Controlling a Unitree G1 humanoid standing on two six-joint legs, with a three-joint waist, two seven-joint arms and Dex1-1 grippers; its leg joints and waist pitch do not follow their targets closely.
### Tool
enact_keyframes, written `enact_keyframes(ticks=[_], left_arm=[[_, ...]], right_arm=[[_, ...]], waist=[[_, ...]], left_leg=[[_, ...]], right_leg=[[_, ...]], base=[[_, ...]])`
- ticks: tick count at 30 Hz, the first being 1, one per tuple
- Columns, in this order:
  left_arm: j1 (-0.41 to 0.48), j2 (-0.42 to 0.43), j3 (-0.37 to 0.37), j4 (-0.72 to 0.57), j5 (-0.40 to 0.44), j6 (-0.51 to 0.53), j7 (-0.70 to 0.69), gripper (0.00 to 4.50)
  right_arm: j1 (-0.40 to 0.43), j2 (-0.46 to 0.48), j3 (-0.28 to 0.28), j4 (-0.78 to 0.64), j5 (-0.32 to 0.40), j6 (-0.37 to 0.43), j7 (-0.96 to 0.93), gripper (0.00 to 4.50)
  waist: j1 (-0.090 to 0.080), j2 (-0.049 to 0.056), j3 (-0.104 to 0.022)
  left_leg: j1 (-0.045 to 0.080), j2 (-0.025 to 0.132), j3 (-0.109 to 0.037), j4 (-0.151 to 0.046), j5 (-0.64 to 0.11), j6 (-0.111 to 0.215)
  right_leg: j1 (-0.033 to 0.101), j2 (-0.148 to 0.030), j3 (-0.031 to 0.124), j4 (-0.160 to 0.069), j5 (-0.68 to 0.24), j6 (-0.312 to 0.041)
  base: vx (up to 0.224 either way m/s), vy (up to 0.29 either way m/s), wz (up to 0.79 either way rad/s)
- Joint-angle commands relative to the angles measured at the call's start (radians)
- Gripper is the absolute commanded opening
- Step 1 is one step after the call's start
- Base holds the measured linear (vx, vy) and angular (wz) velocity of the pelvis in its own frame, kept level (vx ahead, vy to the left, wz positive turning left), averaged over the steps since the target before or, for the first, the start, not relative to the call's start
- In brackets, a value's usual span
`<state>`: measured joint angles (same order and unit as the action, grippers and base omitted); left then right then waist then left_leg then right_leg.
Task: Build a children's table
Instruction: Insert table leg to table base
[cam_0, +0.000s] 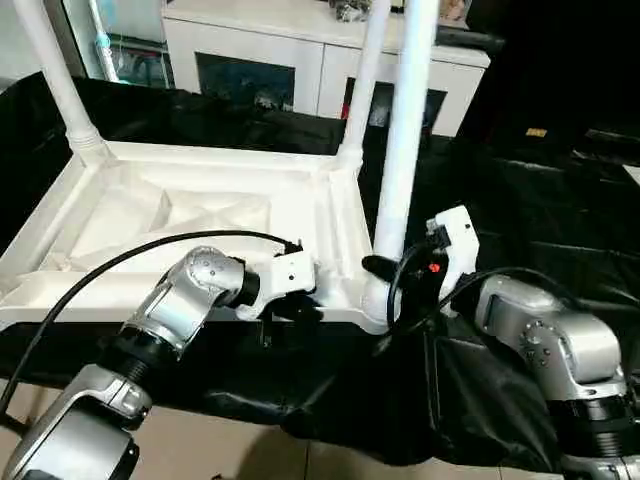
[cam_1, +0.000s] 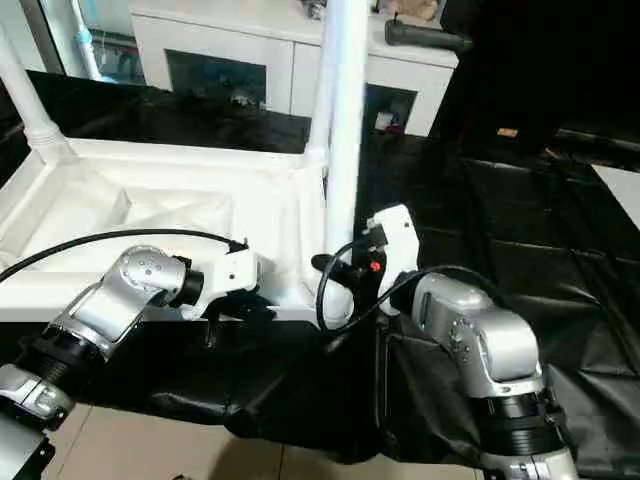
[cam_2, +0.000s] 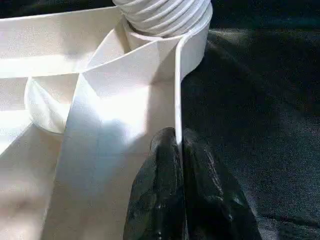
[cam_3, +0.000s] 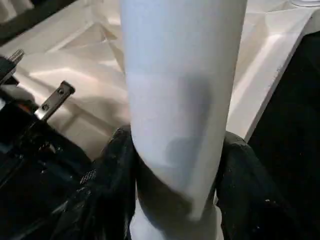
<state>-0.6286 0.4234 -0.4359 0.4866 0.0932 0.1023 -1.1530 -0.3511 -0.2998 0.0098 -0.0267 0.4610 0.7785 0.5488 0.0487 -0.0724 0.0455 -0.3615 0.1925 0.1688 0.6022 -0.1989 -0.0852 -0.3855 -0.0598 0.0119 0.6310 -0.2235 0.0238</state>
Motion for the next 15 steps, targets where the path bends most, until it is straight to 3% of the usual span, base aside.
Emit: enact_keyframes(ticks=[1,14,15], left_arm=[[-0.017,0.006,0.006,0.026,0.029,0.004,0.027,0.0],[-0.021,0.006,0.01,0.03,0.028,0.002,0.031,0.0],[-0.024,0.004,0.011,0.034,0.027,0.002,0.032,0.0]], right_arm=[[0.012,0.007,-0.012,0.009,0.01,-0.012,0.003,1.86],[0.116,0.067,-0.053,0.049,0.026,-0.141,0.03,1.86],[0.152,0.089,-0.065,0.051,0.029,-0.19,0.031,1.86]], waist=[[0.005,0.021,-0.054],[0.003,0.023,-0.05],[0.004,0.024,-0.05]], left_leg=[[0.014,0.028,-0.001,-0.079,-0.128,-0.027],[0.013,0.029,-0.003,-0.084,-0.171,-0.025],[0.014,0.029,-0.001,-0.083,-0.182,-0.024]], right_leg=[[0.037,-0.055,0.019,-0.061,0.051,-0.243],[0.035,-0.055,0.019,-0.068,0.006,-0.239],[0.032,-0.057,0.02,-0.07,-0.01,-0.238]], base=[[0.0,0.0,0.0],[0.0,0.0,0.0],[0.0,0.0,0.0]])
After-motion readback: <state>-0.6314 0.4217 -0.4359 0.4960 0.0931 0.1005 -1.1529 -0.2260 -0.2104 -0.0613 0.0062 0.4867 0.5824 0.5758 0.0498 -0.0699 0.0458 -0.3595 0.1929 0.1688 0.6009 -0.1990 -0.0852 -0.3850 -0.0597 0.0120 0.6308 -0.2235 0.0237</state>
